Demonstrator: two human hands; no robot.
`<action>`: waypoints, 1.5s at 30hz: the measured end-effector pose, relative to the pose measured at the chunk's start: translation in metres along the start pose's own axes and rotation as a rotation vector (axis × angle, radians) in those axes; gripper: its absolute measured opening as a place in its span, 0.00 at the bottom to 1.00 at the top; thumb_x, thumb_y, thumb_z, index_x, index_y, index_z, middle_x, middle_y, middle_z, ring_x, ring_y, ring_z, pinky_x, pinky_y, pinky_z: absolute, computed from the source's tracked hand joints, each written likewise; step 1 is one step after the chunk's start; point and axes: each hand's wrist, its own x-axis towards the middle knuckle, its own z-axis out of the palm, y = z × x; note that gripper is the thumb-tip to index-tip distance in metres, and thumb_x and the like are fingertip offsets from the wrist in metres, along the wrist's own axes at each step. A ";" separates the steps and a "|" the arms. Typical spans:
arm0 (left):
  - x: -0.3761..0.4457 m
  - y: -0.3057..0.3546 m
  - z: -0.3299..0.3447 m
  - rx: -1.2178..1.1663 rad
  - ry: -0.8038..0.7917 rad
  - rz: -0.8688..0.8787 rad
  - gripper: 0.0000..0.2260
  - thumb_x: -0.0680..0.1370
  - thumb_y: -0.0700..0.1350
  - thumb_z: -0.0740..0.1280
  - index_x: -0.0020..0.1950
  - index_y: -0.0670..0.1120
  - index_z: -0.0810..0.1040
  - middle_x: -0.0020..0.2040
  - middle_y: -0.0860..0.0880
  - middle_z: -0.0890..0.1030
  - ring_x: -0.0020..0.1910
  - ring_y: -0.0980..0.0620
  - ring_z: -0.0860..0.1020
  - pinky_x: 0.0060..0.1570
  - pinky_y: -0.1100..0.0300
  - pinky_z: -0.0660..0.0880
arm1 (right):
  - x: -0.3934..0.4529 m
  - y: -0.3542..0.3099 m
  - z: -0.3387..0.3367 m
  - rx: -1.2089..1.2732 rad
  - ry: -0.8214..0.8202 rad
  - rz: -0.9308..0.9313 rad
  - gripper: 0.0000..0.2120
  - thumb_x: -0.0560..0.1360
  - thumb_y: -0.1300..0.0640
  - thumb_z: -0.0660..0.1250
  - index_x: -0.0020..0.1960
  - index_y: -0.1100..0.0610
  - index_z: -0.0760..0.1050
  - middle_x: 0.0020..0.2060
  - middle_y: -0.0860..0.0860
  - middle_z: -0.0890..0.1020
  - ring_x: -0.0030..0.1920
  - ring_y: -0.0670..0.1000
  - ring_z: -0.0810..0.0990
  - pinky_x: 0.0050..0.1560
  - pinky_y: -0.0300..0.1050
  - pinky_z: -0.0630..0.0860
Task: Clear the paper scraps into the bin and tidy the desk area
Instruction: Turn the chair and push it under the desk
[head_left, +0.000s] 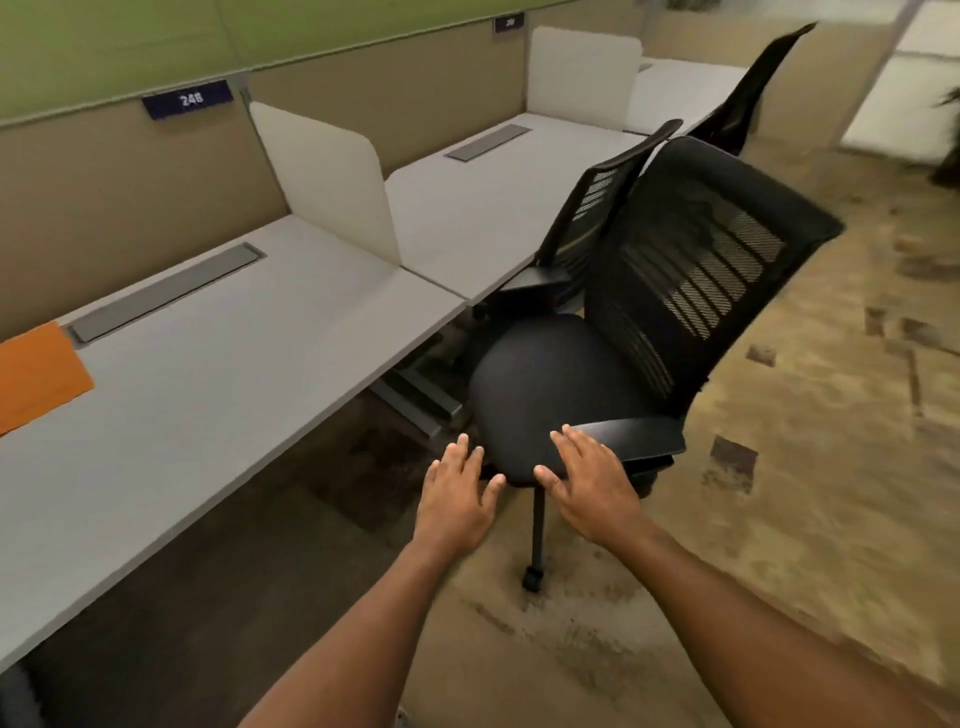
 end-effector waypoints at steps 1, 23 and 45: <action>-0.001 0.019 0.010 0.001 -0.011 0.025 0.28 0.82 0.59 0.53 0.77 0.46 0.60 0.80 0.45 0.53 0.78 0.48 0.51 0.76 0.50 0.49 | -0.011 0.019 -0.007 0.006 0.016 0.030 0.31 0.79 0.38 0.54 0.76 0.53 0.60 0.75 0.53 0.63 0.75 0.52 0.58 0.74 0.51 0.56; 0.155 0.245 0.062 -0.083 0.067 0.305 0.29 0.80 0.64 0.49 0.77 0.50 0.60 0.80 0.50 0.52 0.78 0.52 0.47 0.73 0.55 0.43 | 0.063 0.215 -0.170 0.032 0.304 0.104 0.33 0.77 0.36 0.47 0.74 0.54 0.62 0.74 0.53 0.65 0.74 0.52 0.60 0.72 0.52 0.58; 0.403 0.464 0.058 -0.565 -0.131 0.003 0.48 0.69 0.68 0.68 0.79 0.46 0.51 0.80 0.47 0.53 0.78 0.52 0.52 0.74 0.57 0.52 | 0.384 0.405 -0.323 0.148 0.148 -0.021 0.28 0.80 0.40 0.52 0.69 0.57 0.71 0.72 0.56 0.68 0.74 0.52 0.60 0.74 0.50 0.56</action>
